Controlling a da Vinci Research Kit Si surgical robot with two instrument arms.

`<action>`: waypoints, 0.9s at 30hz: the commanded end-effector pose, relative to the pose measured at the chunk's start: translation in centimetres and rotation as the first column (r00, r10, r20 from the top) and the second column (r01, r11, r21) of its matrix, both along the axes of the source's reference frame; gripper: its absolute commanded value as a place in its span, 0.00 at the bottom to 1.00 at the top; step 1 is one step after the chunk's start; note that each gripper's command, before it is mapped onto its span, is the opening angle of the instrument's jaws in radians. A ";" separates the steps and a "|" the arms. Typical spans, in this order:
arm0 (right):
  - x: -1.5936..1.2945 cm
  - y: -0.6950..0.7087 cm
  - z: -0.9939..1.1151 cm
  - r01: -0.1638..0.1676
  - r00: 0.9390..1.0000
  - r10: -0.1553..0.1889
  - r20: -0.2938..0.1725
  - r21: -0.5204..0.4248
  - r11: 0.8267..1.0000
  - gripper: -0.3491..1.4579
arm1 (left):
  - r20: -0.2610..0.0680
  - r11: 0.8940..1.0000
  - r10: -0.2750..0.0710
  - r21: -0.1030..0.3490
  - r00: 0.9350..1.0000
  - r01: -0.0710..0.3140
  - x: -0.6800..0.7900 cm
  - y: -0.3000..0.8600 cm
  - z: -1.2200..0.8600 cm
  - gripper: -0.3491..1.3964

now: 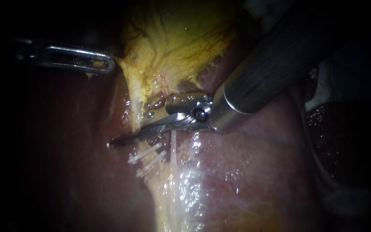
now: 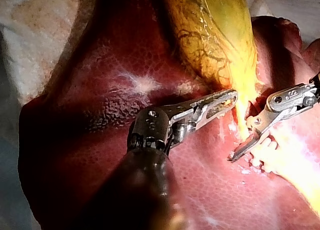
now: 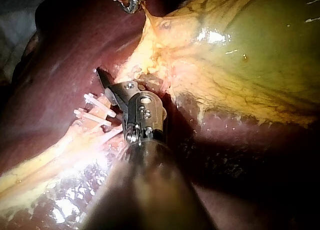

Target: Clipping third clip left tube

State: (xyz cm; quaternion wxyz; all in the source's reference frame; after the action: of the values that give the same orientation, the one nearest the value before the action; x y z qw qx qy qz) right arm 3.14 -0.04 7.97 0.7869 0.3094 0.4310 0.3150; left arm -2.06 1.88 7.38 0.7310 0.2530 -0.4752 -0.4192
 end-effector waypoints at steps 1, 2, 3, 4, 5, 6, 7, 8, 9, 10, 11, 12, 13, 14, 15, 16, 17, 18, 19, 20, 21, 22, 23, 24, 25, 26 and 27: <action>0.00 0.00 0.00 0.000 1.000 0.000 0.000 0.000 1.000 0.19 | 0.000 1.000 0.000 0.000 1.000 0.000 0.00 0.00 0.00 0.00; 0.00 0.00 0.00 0.000 1.000 0.000 0.000 0.000 1.000 0.19 | 0.000 1.000 0.000 0.000 1.000 0.000 0.00 0.00 0.00 0.00; 0.00 0.00 0.00 0.000 1.000 0.000 0.000 0.000 1.000 0.20 | 0.000 1.000 0.000 0.000 1.000 0.000 0.00 0.00 0.00 0.00; 0.00 0.00 0.00 0.003 1.000 -0.003 -0.002 -0.005 1.000 0.21 | 0.000 1.000 0.000 0.000 1.000 0.000 0.00 0.00 0.00 0.00; -0.01 0.00 0.00 0.003 1.000 -0.003 -0.002 -0.005 1.000 0.22 | 0.000 1.000 0.000 0.000 1.000 0.000 0.00 0.00 0.00 0.00; -0.01 0.00 0.00 0.006 1.000 -0.006 -0.003 -0.010 1.000 0.23 | 0.000 1.000 0.000 0.000 1.000 0.000 0.00 0.00 0.00 0.00; -0.01 0.00 -0.01 0.011 1.000 -0.011 -0.005 -0.020 1.000 0.26 | 0.000 1.000 0.000 0.000 1.000 0.000 0.00 0.00 0.00 0.00; -0.02 0.00 -0.01 0.014 1.000 -0.014 -0.007 -0.019 1.000 0.28 | 0.000 1.000 0.000 0.000 1.000 0.000 0.00 0.00 0.00 0.00; -0.02 0.00 -0.01 0.021 1.000 -0.022 -0.010 -0.028 0.999 0.32 | 0.000 1.000 0.000 0.000 1.000 0.000 0.00 0.00 0.00 0.00; -0.02 0.01 0.00 0.037 0.999 -0.037 -0.017 -0.045 0.998 0.36 | 0.000 1.000 0.000 0.000 1.000 0.000 0.00 0.00 0.00 0.00; -0.02 0.01 0.00 0.049 0.998 -0.051 -0.027 -0.050 0.998 0.41 | 0.000 1.000 0.000 0.000 1.000 0.000 0.00 0.00 0.00 0.00; -0.02 0.01 0.00 0.054 0.998 -0.056 -0.036 -0.052 0.997 0.44 | 0.000 1.000 0.000 0.000 1.000 0.000 0.00 0.00 0.00 0.00; -0.02 0.01 0.00 0.061 0.997 -0.063 -0.046 -0.053 0.997 0.47 | 0.000 1.000 0.000 0.000 1.000 0.000 0.00 0.00 0.00 0.00; -0.02 0.01 0.00 0.061 0.996 -0.063 -0.059 -0.050 0.997 0.49 | 0.000 1.000 0.000 0.000 1.000 0.000 0.00 0.00 0.00 0.00; -0.02 0.01 0.00 0.061 0.996 -0.064 -0.066 -0.055 0.997 0.51 | 0.000 1.000 0.000 0.000 1.000 0.000 0.00 0.00 0.00 0.00; -0.02 0.01 0.00 0.062 0.995 -0.067 -0.074 -0.065 0.996 0.52 | 0.000 1.000 0.000 0.000 1.000 0.000 0.00 0.00 0.00 0.00; -0.03 0.00 0.00 0.063 0.995 -0.069 -0.078 -0.070 0.995 0.52 | 0.000 1.000 0.000 0.000 1.000 0.000 0.00 0.00 0.00 0.00; -0.04 0.00 -0.01 0.075 0.993 -0.082 -0.087 -0.077 0.994 0.52 | 0.000 1.000 0.000 0.000 1.000 0.000 0.00 0.00 0.00 0.00; -0.06 0.00 -0.01 0.087 0.991 -0.094 -0.094 -0.077 0.993 0.52 | 0.000 1.000 0.000 0.000 1.000 0.000 0.01 0.00 0.00 0.00; -0.07 -0.01 -0.01 0.101 0.989 -0.109 -0.104 -0.083 0.991 0.52 | 0.000 1.000 0.000 0.000 1.000 0.000 0.01 0.00 0.00 0.00; -0.09 -0.01 -0.02 0.108 0.987 -0.117 -0.112 -0.086 0.990 0.52 | 0.000 1.000 0.000 0.000 1.000 0.000 0.01 0.00 0.00 0.00; -0.11 -0.02 -0.02 0.117 0.985 -0.126 -0.116 -0.084 0.990 0.52 | 0.000 1.000 0.000 0.000 1.000 0.000 0.01 0.00 0.00 0.00; -0.12 -0.02 -0.02 0.124 0.983 -0.134 -0.124 -0.082 0.989 0.52 | 0.000 1.000 0.000 0.000 1.000 0.000 0.01 0.00 0.00 0.00; -0.15 -0.02 -0.02 0.135 0.980 -0.146 -0.137 -0.085 0.987 0.53 | 0.000 1.000 0.000 0.000 1.000 0.000 0.01 0.00 0.00 0.00; -0.16 -0.03 -0.02 0.141 0.978 -0.153 -0.144 -0.085 0.986 0.53 | 0.000 1.000 0.000 0.000 1.000 0.000 0.01 0.00 0.00 0.00; -0.17 -0.03 -0.02 0.146 0.976 -0.158 -0.153 -0.084 0.986 0.53 | 0.000 1.000 0.000 0.000 1.000 0.000 0.01 0.00 0.00 0.00; -0.18 -0.03 -0.02 0.148 0.973 -0.160 -0.165 -0.085 0.985 0.53 | 0.000 1.000 0.000 0.000 1.000 0.000 0.01 0.00 0.00 0.00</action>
State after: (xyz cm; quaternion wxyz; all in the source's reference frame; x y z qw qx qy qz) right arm 2.95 -0.07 7.95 0.7778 0.3409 0.4854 0.2078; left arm -2.05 1.88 7.39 0.7310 0.2529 -0.4752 -0.4194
